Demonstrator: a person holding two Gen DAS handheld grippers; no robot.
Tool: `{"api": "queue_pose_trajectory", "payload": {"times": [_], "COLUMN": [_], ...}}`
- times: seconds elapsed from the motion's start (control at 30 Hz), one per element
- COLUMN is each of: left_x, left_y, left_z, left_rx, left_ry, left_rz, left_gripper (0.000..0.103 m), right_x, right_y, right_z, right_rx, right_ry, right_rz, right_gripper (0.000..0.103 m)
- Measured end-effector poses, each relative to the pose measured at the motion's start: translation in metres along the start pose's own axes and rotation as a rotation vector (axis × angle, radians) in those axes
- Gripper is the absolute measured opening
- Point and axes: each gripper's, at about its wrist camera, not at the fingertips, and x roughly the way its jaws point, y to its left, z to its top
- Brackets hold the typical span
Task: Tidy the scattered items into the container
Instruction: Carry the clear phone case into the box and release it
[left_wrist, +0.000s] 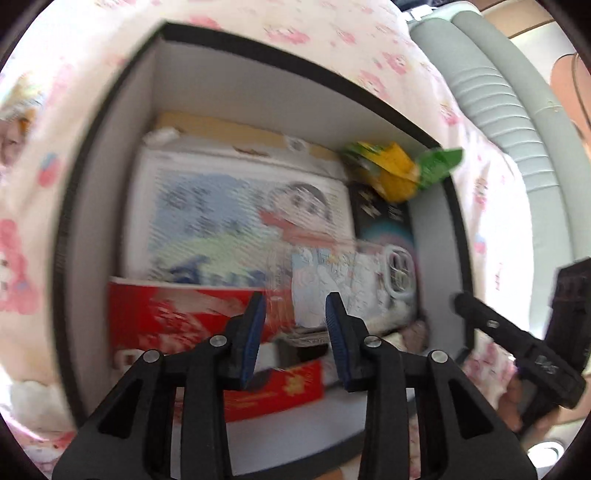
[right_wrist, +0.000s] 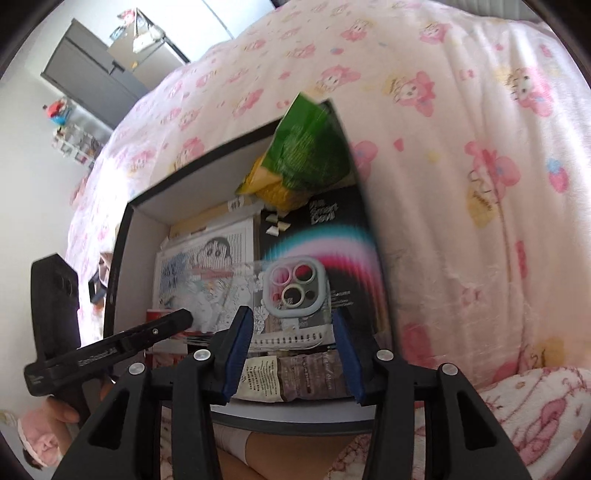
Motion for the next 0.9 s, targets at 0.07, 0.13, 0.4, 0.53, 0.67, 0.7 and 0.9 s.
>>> {"api": "queue_pose_trajectory", "payload": {"times": [0.07, 0.13, 0.4, 0.53, 0.67, 0.7, 0.9], "left_x": [-0.004, -0.002, 0.016, 0.004, 0.002, 0.002, 0.01], "left_y": [0.003, 0.003, -0.029, -0.022, -0.003, -0.002, -0.01], "left_z": [0.0, -0.002, -0.002, -0.009, -0.011, -0.012, -0.014], "left_rx": [-0.014, -0.025, 0.092, 0.089, 0.023, 0.021, 0.081], "left_ry": [-0.024, -0.035, 0.028, -0.019, -0.004, -0.001, 0.042], "left_rz": [0.011, 0.029, -0.039, -0.028, -0.06, -0.066, -0.108], "left_gripper": [0.033, 0.033, 0.034, 0.034, 0.034, 0.034, 0.033], "right_x": [-0.007, -0.012, -0.02, -0.011, 0.001, 0.005, 0.02], "right_y": [-0.002, -0.005, -0.003, 0.003, 0.013, 0.016, 0.022], "right_z": [0.0, 0.0, 0.001, -0.007, -0.007, -0.007, -0.009], "right_rx": [0.008, 0.025, 0.015, -0.006, -0.047, -0.057, -0.07], "right_ry": [-0.017, -0.033, -0.054, -0.031, -0.005, 0.007, 0.042], "right_rz": [-0.003, 0.004, -0.001, 0.001, -0.008, -0.015, -0.046], "right_gripper": [0.041, 0.041, 0.041, 0.041, 0.041, 0.041, 0.041]}}
